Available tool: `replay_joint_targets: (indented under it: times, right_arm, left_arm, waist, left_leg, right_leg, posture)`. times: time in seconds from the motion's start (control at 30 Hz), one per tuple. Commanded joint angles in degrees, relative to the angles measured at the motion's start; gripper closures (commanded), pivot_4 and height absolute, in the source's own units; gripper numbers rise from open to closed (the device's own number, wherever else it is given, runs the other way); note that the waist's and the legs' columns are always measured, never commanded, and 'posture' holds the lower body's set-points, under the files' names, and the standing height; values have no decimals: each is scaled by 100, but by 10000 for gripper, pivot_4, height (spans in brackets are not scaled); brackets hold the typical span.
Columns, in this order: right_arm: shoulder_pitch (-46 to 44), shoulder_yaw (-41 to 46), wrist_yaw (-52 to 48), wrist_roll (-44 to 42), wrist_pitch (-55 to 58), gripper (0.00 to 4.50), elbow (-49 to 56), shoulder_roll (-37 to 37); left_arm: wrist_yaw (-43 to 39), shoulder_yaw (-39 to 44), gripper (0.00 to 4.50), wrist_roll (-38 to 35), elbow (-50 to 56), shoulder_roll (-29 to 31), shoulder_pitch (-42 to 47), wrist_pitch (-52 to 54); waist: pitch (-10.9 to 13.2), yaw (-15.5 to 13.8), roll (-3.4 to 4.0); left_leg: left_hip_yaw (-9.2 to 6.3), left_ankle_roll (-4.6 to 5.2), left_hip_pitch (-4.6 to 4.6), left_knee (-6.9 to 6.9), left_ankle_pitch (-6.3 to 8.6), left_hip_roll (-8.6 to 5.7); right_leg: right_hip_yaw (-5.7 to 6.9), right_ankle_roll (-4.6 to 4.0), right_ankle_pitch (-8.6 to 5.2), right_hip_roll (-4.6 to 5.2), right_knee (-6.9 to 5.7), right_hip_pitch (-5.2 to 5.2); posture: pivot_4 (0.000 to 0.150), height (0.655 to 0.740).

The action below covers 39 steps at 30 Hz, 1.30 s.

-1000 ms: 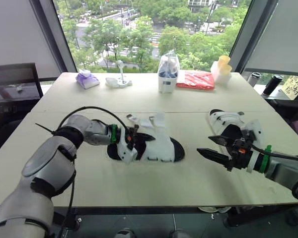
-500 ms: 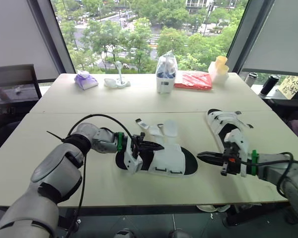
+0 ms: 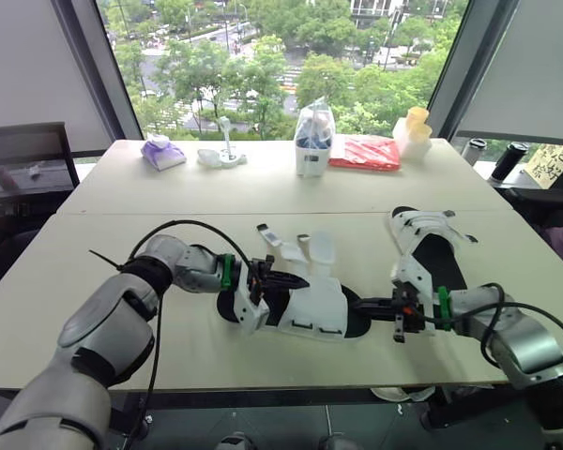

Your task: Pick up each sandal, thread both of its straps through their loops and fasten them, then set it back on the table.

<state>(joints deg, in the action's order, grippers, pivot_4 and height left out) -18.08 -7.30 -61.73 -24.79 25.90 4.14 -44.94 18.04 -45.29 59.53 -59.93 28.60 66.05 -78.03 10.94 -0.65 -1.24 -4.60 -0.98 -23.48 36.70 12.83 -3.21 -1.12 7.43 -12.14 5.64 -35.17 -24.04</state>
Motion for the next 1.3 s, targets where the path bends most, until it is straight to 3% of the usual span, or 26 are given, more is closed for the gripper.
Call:
replay_joint_targets:
  times: [0.03, 0.27, 0.4, 0.63, 1.1, 1.3]
  right_arm:
    - [-140, -58, -268, -49, 99, 44137, -108, 109]
    - [-59, -5, -331, -347, 437, 44137, -131, 641]
    - [383, -45, -238, 17, 50, 44137, -83, 612]
    - [783, 513, -65, -152, 252, 44137, -281, 483]
    - [89, 313, 130, 240, 4, 44137, -1657, 1055]
    - [201, -103, -479, -1, 273, 44137, -1022, 1031]
  left_arm:
    - [13, 42, 45000, -62, -77, -65, -21, 7]
    - [-384, 142, 45000, -353, -260, -95, -145, 81]
    - [-632, 239, 45000, -541, -243, -50, -283, 130]
    - [-932, 374, 45000, -802, -146, 48, -468, 205]
    - [-1451, 548, 45000, -1098, 173, 60, -783, 110]
    - [-1642, 639, 45000, -1186, 225, 57, -856, 150]
  waist:
    - [0, -2, 0]
    - [-3, 26, 4]
    - [-9, 24, 10]
    - [-10, 47, 11]
    - [-19, 139, 9]
    - [-32, 137, 19]
  left_leg:
    - [-1, 0, 0, 4, 0, 0]
    - [-4, 0, 7, 13, 1, 1]
    - [-7, 0, 9, 13, 1, 1]
    - [-8, -1, 46, 20, 2, 4]
    - [-15, -2, 114, 32, 2, 15]
    - [-20, -2, 116, 26, 3, 17]
  right_leg:
    - [1, 0, 0, 0, 0, 3]
    - [1, 0, 4, -3, -5, 11]
    - [2, 0, 3, -4, -6, 13]
    - [3, 1, 3, -4, 0, 61]
    - [3, 1, -9, -3, 4, 136]
    - [5, 4, -9, -3, 4, 135]
  posture:
    - [1500, 7400]
    - [1500, 7400]
    - [1500, 7400]
    - [1500, 7400]
    - [1500, 7400]
    - [1500, 7400]
